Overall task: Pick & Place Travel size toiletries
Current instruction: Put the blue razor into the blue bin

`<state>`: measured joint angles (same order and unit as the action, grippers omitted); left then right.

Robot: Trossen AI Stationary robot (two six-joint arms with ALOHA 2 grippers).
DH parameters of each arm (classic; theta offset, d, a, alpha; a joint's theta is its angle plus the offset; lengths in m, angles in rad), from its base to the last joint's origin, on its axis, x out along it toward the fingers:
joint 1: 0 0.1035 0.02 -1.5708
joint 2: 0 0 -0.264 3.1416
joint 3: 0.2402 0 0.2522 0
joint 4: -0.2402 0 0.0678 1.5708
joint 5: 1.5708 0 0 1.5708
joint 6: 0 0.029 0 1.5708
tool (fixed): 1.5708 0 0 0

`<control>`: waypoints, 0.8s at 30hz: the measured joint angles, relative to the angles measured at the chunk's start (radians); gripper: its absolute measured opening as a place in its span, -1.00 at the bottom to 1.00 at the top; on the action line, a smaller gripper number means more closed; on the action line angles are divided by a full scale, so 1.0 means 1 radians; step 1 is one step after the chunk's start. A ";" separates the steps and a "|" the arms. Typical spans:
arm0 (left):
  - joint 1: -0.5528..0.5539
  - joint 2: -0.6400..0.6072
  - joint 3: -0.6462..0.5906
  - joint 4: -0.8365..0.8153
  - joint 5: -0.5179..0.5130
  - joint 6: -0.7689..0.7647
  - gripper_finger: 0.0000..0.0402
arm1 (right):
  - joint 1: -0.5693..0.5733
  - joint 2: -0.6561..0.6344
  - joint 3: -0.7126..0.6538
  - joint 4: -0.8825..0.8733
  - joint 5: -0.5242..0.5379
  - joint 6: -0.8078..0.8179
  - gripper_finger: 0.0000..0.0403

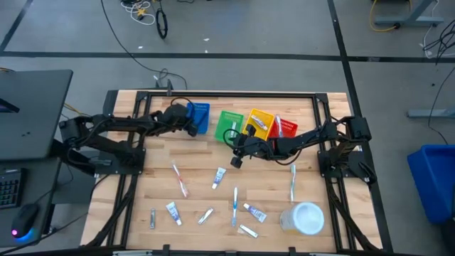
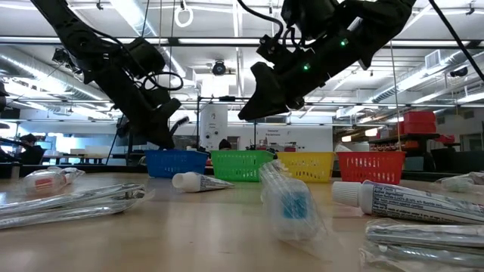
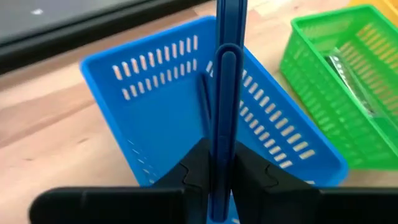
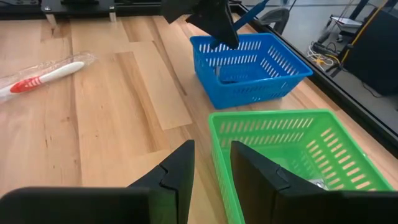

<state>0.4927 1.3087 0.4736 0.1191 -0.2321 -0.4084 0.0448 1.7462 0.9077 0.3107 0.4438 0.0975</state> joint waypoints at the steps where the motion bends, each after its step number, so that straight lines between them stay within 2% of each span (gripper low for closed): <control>1: 0.001 0.000 0.000 -0.002 0.006 -0.002 -0.73 | 0.000 0.000 0.000 0.000 0.000 0.000 -0.44; 6: 0.004 0.020 0.009 -0.008 0.023 -0.018 -0.79 | 0.000 0.000 0.000 0.000 0.000 0.000 -0.44; 10: 0.013 0.021 0.087 -0.128 0.099 -0.016 -0.79 | 0.000 0.000 0.000 0.001 0.000 0.000 -0.44; 17: 0.013 0.020 0.251 -0.431 0.032 0.003 -0.77 | 0.000 0.000 0.000 0.008 0.000 0.000 -0.45; 24: 0.005 0.065 0.264 -0.452 0.010 -0.003 -0.77 | 0.000 0.000 0.000 0.016 -0.001 0.000 -0.45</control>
<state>0.4972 1.3740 0.7380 -0.3324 -0.2223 -0.4118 0.0444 1.7462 0.9077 0.3263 0.4428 0.0973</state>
